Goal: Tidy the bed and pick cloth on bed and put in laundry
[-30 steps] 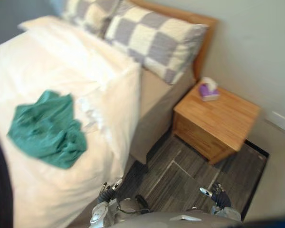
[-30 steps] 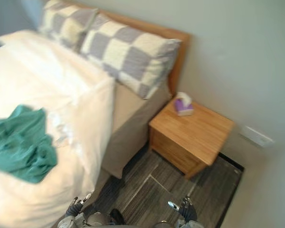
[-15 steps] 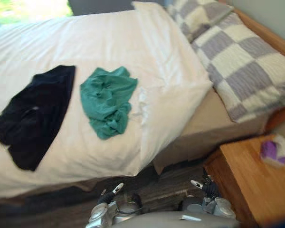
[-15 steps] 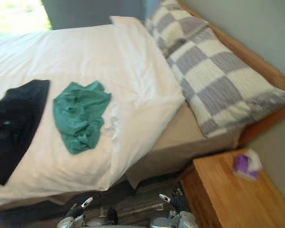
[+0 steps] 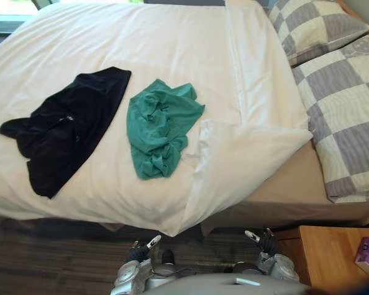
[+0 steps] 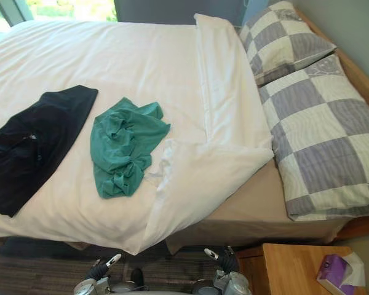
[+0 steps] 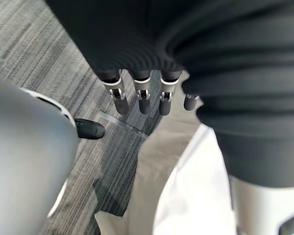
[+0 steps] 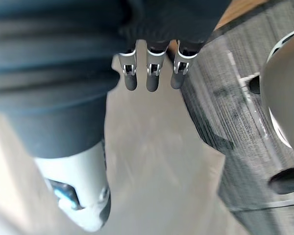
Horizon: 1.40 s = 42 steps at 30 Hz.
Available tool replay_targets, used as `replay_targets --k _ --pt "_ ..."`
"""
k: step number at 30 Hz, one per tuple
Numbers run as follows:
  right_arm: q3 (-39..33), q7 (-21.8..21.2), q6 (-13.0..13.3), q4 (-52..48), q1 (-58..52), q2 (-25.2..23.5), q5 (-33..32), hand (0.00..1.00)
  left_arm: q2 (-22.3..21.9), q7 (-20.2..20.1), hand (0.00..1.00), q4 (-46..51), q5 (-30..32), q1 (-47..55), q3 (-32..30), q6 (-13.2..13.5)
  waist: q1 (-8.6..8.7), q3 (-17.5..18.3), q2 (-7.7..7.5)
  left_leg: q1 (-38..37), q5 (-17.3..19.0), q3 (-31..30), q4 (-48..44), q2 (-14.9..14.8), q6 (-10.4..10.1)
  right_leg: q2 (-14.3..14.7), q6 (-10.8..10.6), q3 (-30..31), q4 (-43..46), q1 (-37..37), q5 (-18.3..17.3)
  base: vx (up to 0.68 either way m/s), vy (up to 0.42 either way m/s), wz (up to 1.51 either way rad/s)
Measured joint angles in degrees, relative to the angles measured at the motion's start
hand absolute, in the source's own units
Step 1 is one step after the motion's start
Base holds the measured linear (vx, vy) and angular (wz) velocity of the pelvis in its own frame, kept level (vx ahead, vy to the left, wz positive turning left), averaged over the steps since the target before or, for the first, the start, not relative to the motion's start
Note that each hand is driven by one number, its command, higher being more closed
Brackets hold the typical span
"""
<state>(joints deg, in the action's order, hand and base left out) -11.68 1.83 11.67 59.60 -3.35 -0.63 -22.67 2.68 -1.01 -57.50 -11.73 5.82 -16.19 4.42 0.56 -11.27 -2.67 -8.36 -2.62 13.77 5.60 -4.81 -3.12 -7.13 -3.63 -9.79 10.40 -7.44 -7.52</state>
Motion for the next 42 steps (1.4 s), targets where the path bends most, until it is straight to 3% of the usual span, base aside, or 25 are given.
replay_targets --k 3,5,7,9,12,13,16,21,26,31,36,40,42 --pt "-5.68 5.46 1.53 -1.58 -1.85 -0.61 -4.92 0.0 0.01 -1.84 0.0 -0.04 0.01 0.63 -3.36 0.86 0.08 0.06 0.21 -0.6 0.0 1.75 0.04 0.08 -0.01 -0.01 -0.2 1.26 -1.3 -0.33 0.95 -0.06 0.039 -0.28" --pt "-10.49 11.2 3.6 -7.65 -3.66 -0.18 -5.24 0.0 0.19 -3.15 0.0 0.07 0.08 1.34 -5.01 1.32 0.21 0.14 0.37 -0.47 0.0 2.47 0.37 0.08 -0.01 -0.08 -0.2 1.26 -2.18 -0.49 0.95 -0.12 0.001 -0.08" --pt "-12.29 15.29 3.89 -14.28 -4.13 1.09 -5.1 0.0 0.16 -3.82 0.0 0.27 0.47 2.45 -5.6 1.29 0.28 0.3 0.54 -0.33 0.1 2.96 0.46 -0.02 -0.02 -0.1 0.21 1.26 -2.82 -0.4 0.55 -0.17 -0.002 -0.14" --pt "-13.52 19.64 4.34 -23.49 -4.3 2.31 -3.36 0.0 0.49 -3.99 0.0 0.87 1.61 3.45 -6.18 1.28 0.23 1.15 -0.08 1.12 0.14 3.0 0.49 0.84 0.21 -0.85 0.91 1.3 -3.74 0.38 -2.04 -0.22 -0.026 -0.07" --pt "-16.16 21.95 4.03 -39.99 -4.53 6.54 2.96 0.0 -0.49 -4.92 0.0 2.59 2.43 7.49 -6.29 1.3 0.78 2.81 1.51 2.1 0.2 3.01 0.51 0.82 0.23 -0.63 0.41 1.04 -3.67 1.24 -2.37 -0.18 0.011 0.1" --pt "-16.8 21.18 2.96 -46.66 -4.6 8.16 6.54 0.0 -0.44 -5.26 0.0 2.91 3.12 9.49 -6.28 1.46 1.08 3.87 1.87 2.68 0.63 2.99 0.52 0.91 0.14 -0.63 -0.01 1.0 -4.28 1.5 -2.49 -0.18 0.044 0.24" --pt "-15.03 16.86 0.52 -56.69 -4.59 11.96 13.31 0.0 0.28 -5.37 0.0 3.03 4.43 13.13 -6.31 2.25 1.69 5.17 0.64 3.69 1.06 3.15 -1.42 1.69 0.59 -1.09 -0.87 1.34 -5.92 2.47 -2.33 -0.01 0.05 0.12" --pt "-5.26 5.3 -2.12 -60.43 -1.36 15.5 23.82 0.0 2.6 -5.46 0.0 2.15 5.71 17.17 -6.24 2.68 1.6 7.82 -2.33 4.4 1.23 2.47 0.41 3.12 2.19 -1.45 -1.42 2.98 -6.4 2.99 -1.4 0.07 0.067 0.05" --pt "7.03 -0.68 -3.86 -59.02 7.08 20.33 29.43 0.0 2.77 -6.16 0.0 2.47 6.77 15.21 -4.48 3.73 1.44 7.82 -0.29 4.53 1.97 0.74 0.42 5.86 3.33 -3.48 -1.06 3.21 -6.46 2.54 -1.01 0.08 0.095 0.22" --pt "14.83 -3.08 -7.05 -52.19 16.59 22.28 34.39 0.0 3.39 -6.7 0.0 2.68 6.81 15.05 -4.46 3.69 0.52 6.63 1.13 4.54 1.26 -1.79 0.35 6.64 4.51 -3.97 -1.74 0.98 -6.83 0.87 0.04 0.16 0.012 0.27" --pt "21.12 -4.05 -10.74 -43.79 26.81 22.56 42.64 0.0 4.83 -7.91 0.0 2.71 8.59 14.09 -4.38 3.53 -1.13 4.31 0.83 5.0 0.72 -3.48 0.12 5.32 3.71 -2.51 -1.15 -0.97 -7.6 0.06 1.94 0.06 -0.034 0.24" --pt "23.37 -3.74 -12.79 -36.13 35.81 22.78 48.55 0.0 4.97 -7.96 0.0 2.87 8.99 10.09 -4.33 3.21 -1.98 0.35 0.73 8.57 -0.71 -5.0 0.21 5.15 3.78 -2.31 -0.85 -2.56 -7.57 2.76 2.31 -0.06 -0.015 0.22" --pt "24.02 -2.87 -14.02 -32.28 40.37 23.87 50.8 0.0 5.6 -7.94 0.0 4.1 8.89 6.85 -4.31 3.12 -3.43 -2.61 0.69 11.74 -2.33 -5.2 0.06 4.68 3.65 -1.85 0.01 -2.4 -7.56 5.81 3.09 -0.12 0.006 0.09"
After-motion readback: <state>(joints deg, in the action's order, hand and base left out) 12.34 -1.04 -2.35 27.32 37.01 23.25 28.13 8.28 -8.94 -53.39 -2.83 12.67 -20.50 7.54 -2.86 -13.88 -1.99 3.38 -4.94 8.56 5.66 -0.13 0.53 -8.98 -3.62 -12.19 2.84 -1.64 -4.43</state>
